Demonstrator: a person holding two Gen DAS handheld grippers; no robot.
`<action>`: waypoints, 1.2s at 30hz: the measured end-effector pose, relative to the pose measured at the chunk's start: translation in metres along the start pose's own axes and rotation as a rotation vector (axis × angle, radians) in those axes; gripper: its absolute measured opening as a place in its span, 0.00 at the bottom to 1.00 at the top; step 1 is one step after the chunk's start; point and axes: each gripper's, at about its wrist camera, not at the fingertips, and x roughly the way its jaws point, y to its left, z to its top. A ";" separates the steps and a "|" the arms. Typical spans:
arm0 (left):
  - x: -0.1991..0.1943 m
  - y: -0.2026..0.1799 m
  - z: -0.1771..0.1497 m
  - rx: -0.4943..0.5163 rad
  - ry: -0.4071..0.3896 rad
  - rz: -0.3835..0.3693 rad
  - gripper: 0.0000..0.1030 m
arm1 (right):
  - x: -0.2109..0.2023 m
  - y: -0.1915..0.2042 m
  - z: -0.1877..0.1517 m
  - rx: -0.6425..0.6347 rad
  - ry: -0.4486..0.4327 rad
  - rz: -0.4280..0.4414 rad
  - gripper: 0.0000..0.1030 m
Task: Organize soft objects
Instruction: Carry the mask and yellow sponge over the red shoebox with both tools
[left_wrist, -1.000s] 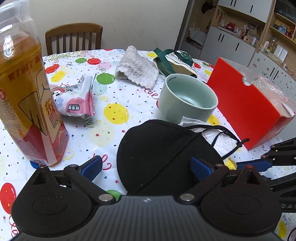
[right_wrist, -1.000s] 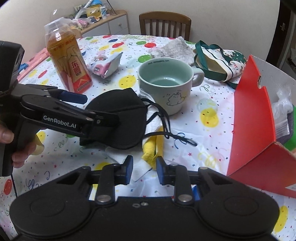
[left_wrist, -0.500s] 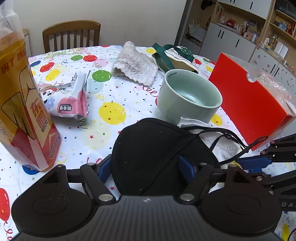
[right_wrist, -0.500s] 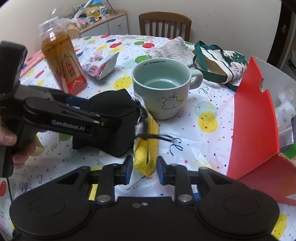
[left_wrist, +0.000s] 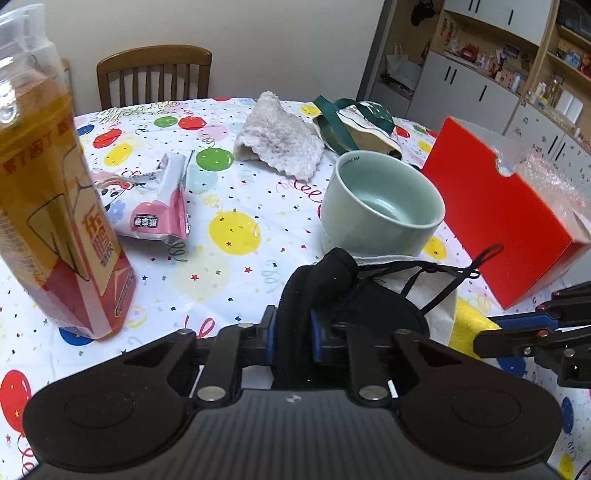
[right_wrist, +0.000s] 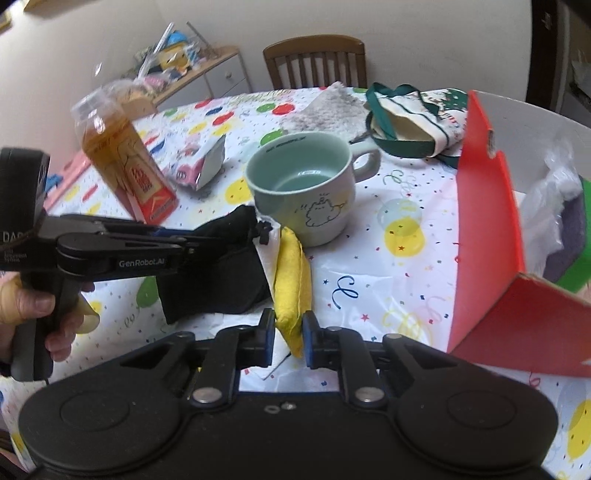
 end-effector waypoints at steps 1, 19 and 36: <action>-0.001 0.000 0.000 -0.001 -0.002 0.000 0.14 | -0.003 -0.001 0.000 0.011 -0.006 0.001 0.13; -0.067 -0.019 -0.003 -0.057 -0.093 0.032 0.07 | -0.072 -0.016 -0.009 0.087 -0.074 -0.036 0.11; -0.127 -0.089 0.030 -0.097 -0.234 -0.013 0.07 | -0.162 -0.058 -0.003 0.099 -0.250 -0.015 0.11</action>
